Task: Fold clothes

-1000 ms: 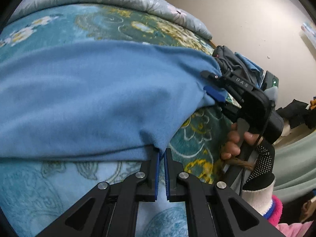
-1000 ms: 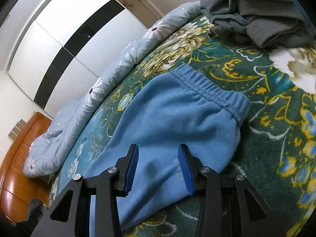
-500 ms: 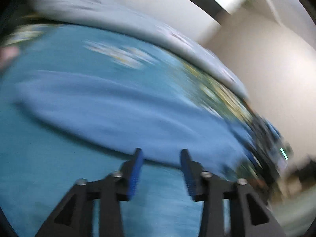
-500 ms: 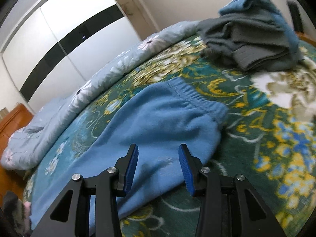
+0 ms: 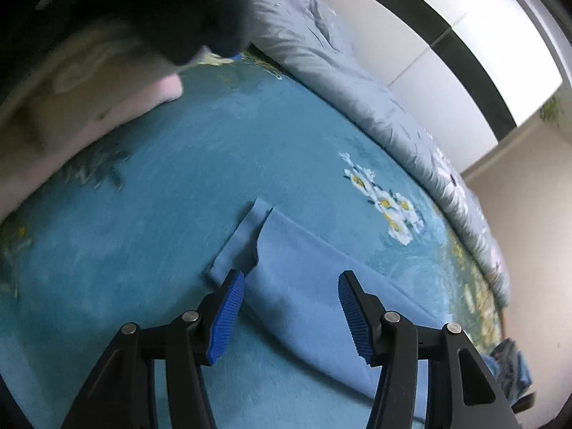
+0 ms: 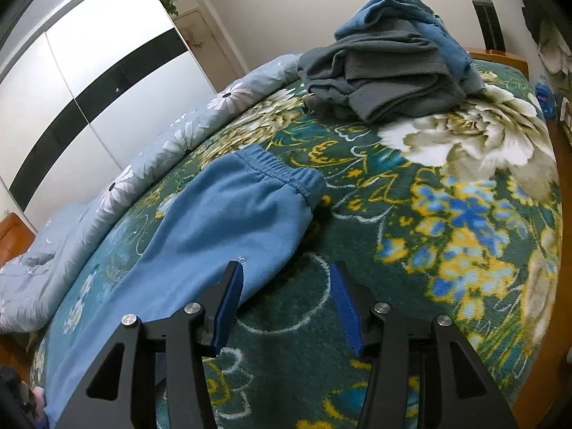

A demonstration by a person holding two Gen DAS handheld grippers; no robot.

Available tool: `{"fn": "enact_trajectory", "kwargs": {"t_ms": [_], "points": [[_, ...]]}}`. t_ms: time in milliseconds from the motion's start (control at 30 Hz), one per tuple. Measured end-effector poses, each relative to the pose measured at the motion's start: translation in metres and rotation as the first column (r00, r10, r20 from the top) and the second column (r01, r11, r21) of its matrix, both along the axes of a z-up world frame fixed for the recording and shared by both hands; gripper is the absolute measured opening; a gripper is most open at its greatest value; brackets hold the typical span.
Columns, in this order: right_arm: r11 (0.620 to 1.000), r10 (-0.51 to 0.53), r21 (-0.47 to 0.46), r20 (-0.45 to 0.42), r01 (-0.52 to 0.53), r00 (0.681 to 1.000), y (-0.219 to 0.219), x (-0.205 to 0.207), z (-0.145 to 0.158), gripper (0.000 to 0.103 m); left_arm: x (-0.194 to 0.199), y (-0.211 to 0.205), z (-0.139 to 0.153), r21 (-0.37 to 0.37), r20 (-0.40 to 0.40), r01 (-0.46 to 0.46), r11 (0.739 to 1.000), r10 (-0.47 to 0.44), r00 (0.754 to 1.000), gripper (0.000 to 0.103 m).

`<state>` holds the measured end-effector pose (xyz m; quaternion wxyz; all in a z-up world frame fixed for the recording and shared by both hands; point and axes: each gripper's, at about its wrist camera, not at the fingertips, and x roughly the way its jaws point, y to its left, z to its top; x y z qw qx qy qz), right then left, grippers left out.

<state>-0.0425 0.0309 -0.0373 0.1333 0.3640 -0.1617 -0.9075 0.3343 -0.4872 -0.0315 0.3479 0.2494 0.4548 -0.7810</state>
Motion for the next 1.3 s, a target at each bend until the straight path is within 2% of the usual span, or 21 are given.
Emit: {"fn": "enact_trajectory", "kwargs": {"t_ms": [200,267,333,367,400,433,467,533,633,667,700,800,833,867,933,1033,1100,1133,1200,1300], "points": [[0.999,0.018,0.034,-0.005,-0.018,1.000,-0.007,0.000,0.000,0.053,-0.002,-0.007,0.001,-0.010,-0.030,0.034,0.999,-0.034,0.999,0.058],[0.998,0.030,0.047,-0.002,-0.030,1.000,-0.010,-0.002,-0.001,0.053,-0.006,-0.012,-0.010,0.039,-0.016,0.035,0.999,-0.034,0.999,0.058],[0.998,0.038,0.054,-0.005,-0.038,0.999,-0.012,-0.001,-0.001,0.053,-0.007,-0.017,-0.018,0.072,-0.001,0.025,0.997,-0.025,1.000,0.052],[0.998,0.039,0.056,-0.006,-0.039,0.999,-0.012,-0.001,-0.001,0.053,-0.007,-0.019,-0.022,0.081,0.007,0.017,0.997,-0.017,1.000,0.041],[0.998,0.040,0.056,-0.005,-0.040,0.999,-0.012,-0.001,-0.001,0.053,-0.005,-0.019,-0.022,0.083,0.006,0.017,0.996,-0.017,1.000,0.035],[0.998,0.039,0.056,-0.003,-0.039,0.999,-0.012,-0.001,-0.001,0.053,-0.004,-0.019,-0.023,0.084,0.005,0.016,0.996,-0.017,1.000,0.020],[0.998,0.038,0.056,0.002,-0.038,0.999,-0.012,-0.001,-0.002,0.053,-0.003,-0.018,-0.023,0.086,0.003,0.017,0.996,-0.017,1.000,0.011],[0.998,0.035,0.055,0.012,-0.036,0.999,-0.012,-0.002,-0.003,0.053,-0.004,-0.017,-0.023,0.091,-0.015,0.037,0.995,-0.035,0.999,0.010],[0.998,0.035,0.056,0.012,-0.036,0.999,-0.012,-0.002,-0.002,0.053,-0.002,-0.016,-0.022,0.079,0.014,0.013,0.997,-0.014,1.000,0.010],[0.998,0.036,0.056,0.013,-0.036,0.999,-0.012,-0.002,-0.002,0.053,-0.001,-0.016,-0.020,0.071,0.001,0.010,0.997,-0.010,1.000,0.010],[0.998,0.036,0.055,0.013,-0.037,0.999,-0.012,-0.002,-0.002,0.053,0.001,-0.016,-0.017,0.056,-0.004,0.000,0.998,0.000,1.000,0.010],[0.998,0.038,0.055,0.015,-0.039,0.999,-0.012,-0.002,-0.002,0.053,0.002,-0.014,-0.010,-0.017,0.050,-0.035,0.999,0.035,0.998,0.013],[0.998,0.038,0.056,0.015,-0.039,0.999,-0.012,-0.002,-0.002,0.053,0.001,-0.015,-0.012,-0.003,0.051,-0.030,1.000,0.030,0.998,0.020],[0.998,0.039,0.056,0.015,-0.040,0.999,-0.013,-0.002,-0.002,0.053,0.000,-0.017,-0.015,0.011,0.052,-0.026,1.000,0.025,0.998,0.030],[0.998,0.040,0.055,0.015,-0.041,0.999,-0.012,-0.002,-0.003,0.053,-0.003,-0.017,-0.019,0.027,0.055,-0.013,1.000,0.011,0.998,0.034],[0.998,0.041,0.055,0.017,-0.042,0.999,-0.012,-0.002,-0.003,0.053,-0.008,-0.016,-0.021,0.024,0.057,0.015,1.000,-0.017,0.998,0.031],[0.997,0.043,0.058,0.018,-0.044,0.999,-0.013,-0.003,-0.003,0.054,-0.011,-0.013,-0.020,0.018,0.050,0.041,0.999,-0.042,0.998,0.011],[0.997,0.045,0.059,0.018,-0.046,0.999,-0.014,-0.003,-0.003,0.056,-0.011,-0.012,-0.018,0.005,0.051,0.045,0.999,-0.045,0.998,0.005],[0.997,0.049,0.060,0.017,-0.050,0.999,-0.014,-0.002,-0.003,0.057,-0.012,-0.008,-0.013,-0.022,0.052,0.051,0.998,-0.050,0.997,0.005],[0.997,0.050,0.059,0.017,-0.051,0.999,-0.014,-0.003,-0.003,0.058,-0.004,-0.002,0.006,-0.122,0.028,0.015,0.992,-0.011,1.000,0.005]]}}
